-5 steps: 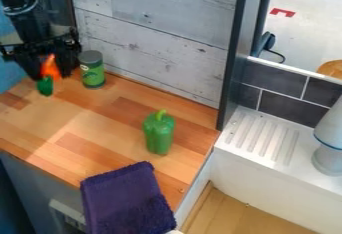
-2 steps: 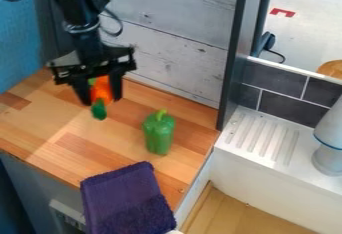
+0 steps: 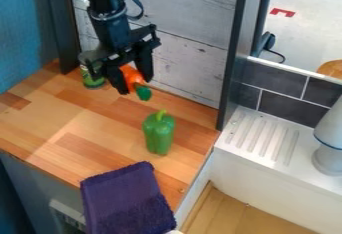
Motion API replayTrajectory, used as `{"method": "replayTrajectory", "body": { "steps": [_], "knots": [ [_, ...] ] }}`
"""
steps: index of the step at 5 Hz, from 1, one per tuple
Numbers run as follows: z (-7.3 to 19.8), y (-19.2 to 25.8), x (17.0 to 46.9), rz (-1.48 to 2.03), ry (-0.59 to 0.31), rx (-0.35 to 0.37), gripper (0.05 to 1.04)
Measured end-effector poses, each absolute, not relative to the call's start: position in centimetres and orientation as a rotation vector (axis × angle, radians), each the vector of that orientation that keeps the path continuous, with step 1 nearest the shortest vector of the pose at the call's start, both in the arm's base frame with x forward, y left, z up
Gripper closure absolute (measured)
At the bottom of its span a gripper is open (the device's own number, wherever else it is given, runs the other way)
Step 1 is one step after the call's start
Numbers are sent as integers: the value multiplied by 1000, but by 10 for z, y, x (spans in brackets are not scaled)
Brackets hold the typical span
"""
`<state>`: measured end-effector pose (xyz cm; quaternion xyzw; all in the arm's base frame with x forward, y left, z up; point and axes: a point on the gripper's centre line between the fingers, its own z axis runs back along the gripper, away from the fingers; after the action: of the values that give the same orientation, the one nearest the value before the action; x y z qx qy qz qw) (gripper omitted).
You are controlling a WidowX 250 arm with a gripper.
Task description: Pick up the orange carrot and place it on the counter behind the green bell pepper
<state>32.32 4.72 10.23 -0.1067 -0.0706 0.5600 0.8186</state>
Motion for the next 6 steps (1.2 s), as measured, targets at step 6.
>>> {"method": "replayTrajectory", "body": {
  "steps": [6],
  "knots": [
    [40, 23, 400, 1581, -171, -180, 476]
  ]
}}
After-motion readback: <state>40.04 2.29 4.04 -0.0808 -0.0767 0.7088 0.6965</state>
